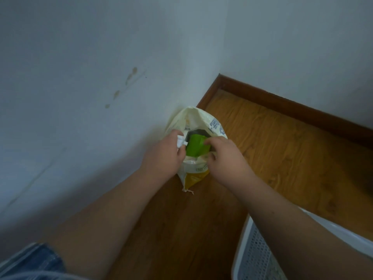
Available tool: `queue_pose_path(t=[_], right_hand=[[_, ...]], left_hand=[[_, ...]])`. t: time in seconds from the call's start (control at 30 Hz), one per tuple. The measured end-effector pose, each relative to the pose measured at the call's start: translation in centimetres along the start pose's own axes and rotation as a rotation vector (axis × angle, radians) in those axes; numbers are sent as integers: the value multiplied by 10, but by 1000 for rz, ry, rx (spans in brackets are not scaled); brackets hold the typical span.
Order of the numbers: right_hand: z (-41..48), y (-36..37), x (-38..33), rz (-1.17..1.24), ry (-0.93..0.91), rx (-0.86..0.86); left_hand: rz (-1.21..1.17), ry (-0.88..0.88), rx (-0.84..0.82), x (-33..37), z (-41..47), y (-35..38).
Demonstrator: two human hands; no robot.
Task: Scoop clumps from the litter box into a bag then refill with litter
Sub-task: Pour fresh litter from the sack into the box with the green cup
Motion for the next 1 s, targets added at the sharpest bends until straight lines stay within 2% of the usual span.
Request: queue_pose_path(t=[0.13, 0.23, 0.3, 0.4, 0.5, 0.67, 1.0], right_hand=[[20, 10, -7, -14, 84, -63], [22, 20, -10, -242, 5, -288], [18, 26, -11, -376, -49, -378], [14, 30, -7, -478, -124, -331], [9, 32, -2, -481, -135, -271], [-6, 29, 3, -471, -145, -289], [-49, 24, 5, -485, -315, -305]], left_hand=[[-30, -25, 0, -12, -1, -3], [-166, -25, -49, -17, -1, -3], [-184, -4, -47, -20, -2, -2], [-154, 13, -38, -17, -2, -3], [-94, 36, -35, -15, -1, -7], [-9, 89, -55, -11, -9, -9], [-14, 107, -134, -11, -40, -3]])
Point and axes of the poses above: each hand's wrist, its own z-axis towards the middle knuckle, its own y-axis out of the palm, x = y × z, the point moved 2 cm from there along z, towards the middle knuckle, and after that the axes turned 14 degrees about -y, right-handed, at the moved point
